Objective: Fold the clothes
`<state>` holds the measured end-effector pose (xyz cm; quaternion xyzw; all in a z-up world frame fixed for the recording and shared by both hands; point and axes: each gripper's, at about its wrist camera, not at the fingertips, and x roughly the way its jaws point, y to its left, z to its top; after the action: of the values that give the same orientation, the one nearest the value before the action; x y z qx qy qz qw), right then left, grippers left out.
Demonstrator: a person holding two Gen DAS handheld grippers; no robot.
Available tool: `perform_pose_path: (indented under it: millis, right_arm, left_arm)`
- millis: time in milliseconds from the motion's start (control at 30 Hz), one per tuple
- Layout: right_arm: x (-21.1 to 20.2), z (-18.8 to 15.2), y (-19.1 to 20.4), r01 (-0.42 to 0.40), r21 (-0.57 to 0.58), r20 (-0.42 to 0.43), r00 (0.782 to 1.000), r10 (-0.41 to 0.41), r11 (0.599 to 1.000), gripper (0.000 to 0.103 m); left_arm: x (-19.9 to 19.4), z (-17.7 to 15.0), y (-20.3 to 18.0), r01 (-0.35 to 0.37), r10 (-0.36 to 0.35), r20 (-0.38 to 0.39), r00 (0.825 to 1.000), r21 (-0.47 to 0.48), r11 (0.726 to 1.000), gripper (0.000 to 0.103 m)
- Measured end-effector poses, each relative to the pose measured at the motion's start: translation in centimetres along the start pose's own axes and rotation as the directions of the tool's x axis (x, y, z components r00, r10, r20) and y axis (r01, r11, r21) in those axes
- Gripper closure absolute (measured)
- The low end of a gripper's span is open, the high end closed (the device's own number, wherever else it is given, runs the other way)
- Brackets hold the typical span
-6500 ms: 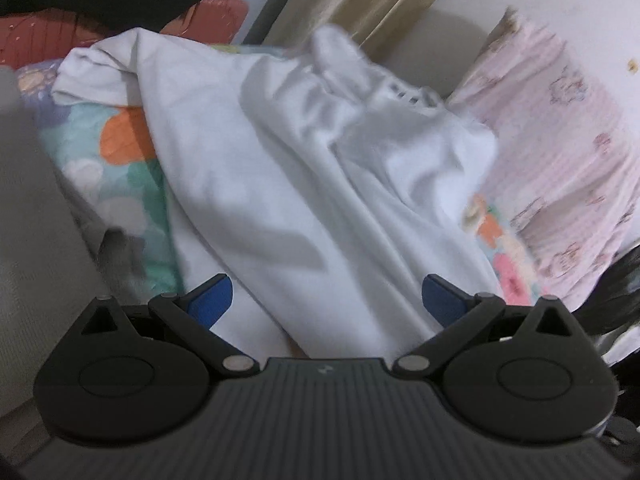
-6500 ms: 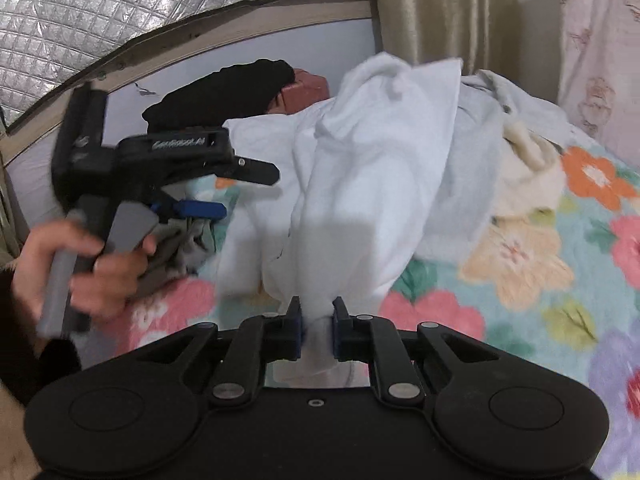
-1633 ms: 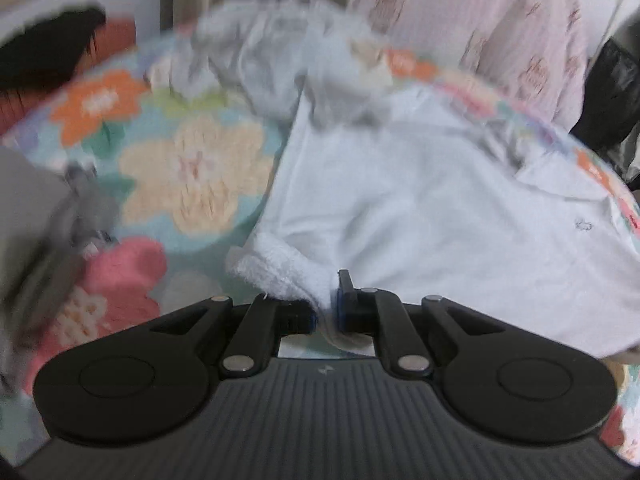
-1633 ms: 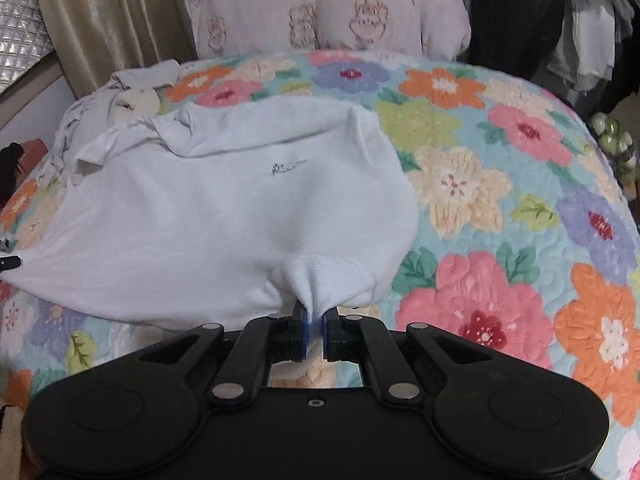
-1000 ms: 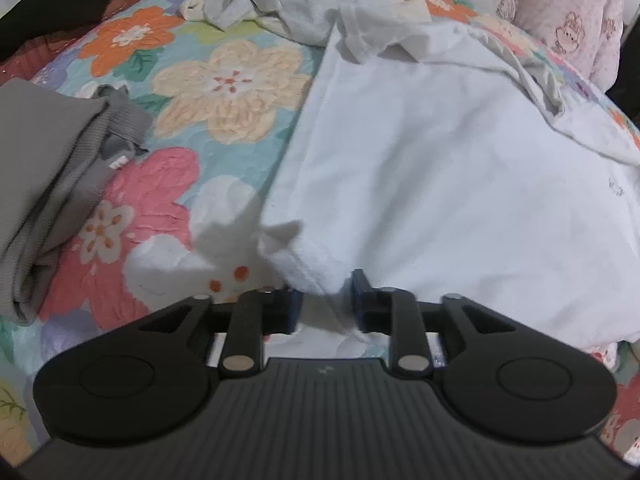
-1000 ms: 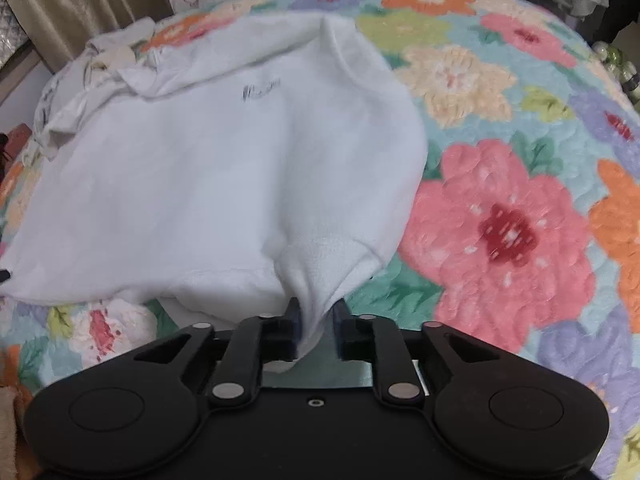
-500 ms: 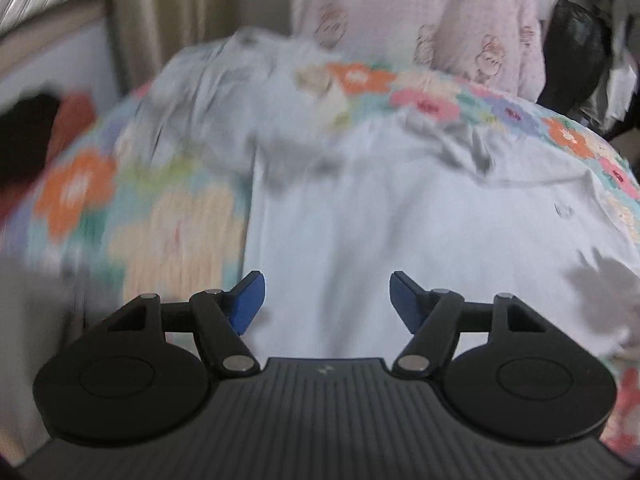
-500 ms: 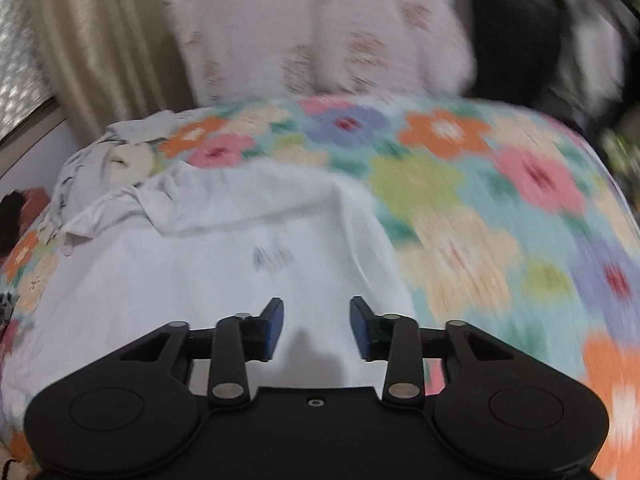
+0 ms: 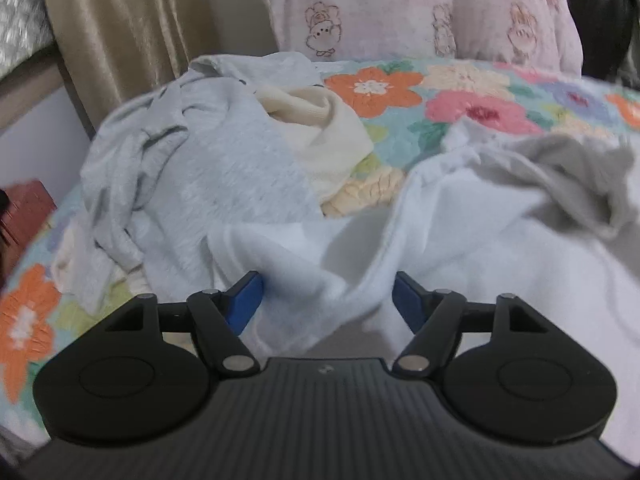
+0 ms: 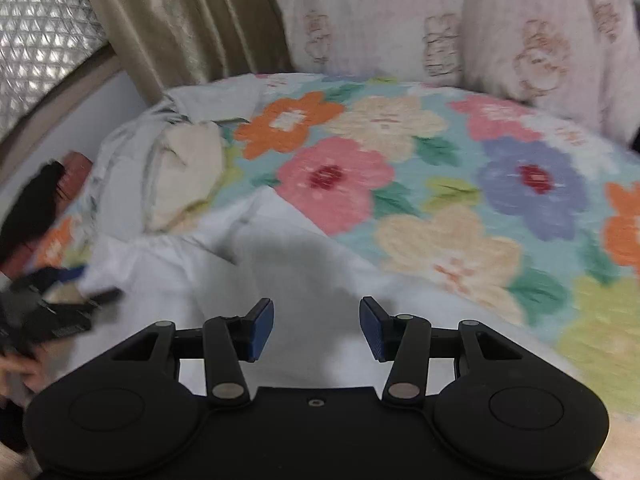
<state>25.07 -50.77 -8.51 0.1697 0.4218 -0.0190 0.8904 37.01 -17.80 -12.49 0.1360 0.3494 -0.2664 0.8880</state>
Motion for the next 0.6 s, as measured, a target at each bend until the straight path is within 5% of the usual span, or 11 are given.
perform_pose_path:
  millis: [33, 233, 333, 500, 600]
  right_arm:
    - [0.8, 0.3, 0.6, -0.028, -0.014, -0.003, 1.0, 0.028, 1.0, 0.049]
    - [4.7, 0.7, 3.5, -0.01, -0.101, -0.023, 1.0, 0.008, 0.995, 0.047]
    - [5.0, 0.2, 4.8, 0.001, -0.15, -0.032, 0.999, -0.006, 0.989, 0.047]
    - [5.8, 0.3, 7.5, 0.07, -0.297, -0.042, 0.995, -0.086, 0.952, 0.043]
    - [7.9, 0.4, 8.4, 0.101, -0.323, -0.06, 0.99, -0.126, 0.941, 0.04]
  left_arm:
    - [0.1, 0.0, 0.3, 0.018, -0.019, -0.014, 1.0, -0.032, 0.999, 0.094]
    - [-5.5, -2.5, -0.8, 0.079, -0.074, 0.066, 0.995, -0.077, 0.994, 0.094]
    - [-8.7, -4.3, -0.6, 0.188, -0.178, 0.07, 0.982, -0.183, 0.965, 0.094]
    - [-10.2, -7.3, -1.5, 0.254, -0.259, 0.031, 0.965, -0.34, 0.905, 0.094]
    - [-9.4, -8.1, -2.4, 0.237, -0.239, 0.028, 0.971, -0.269, 0.934, 0.094]
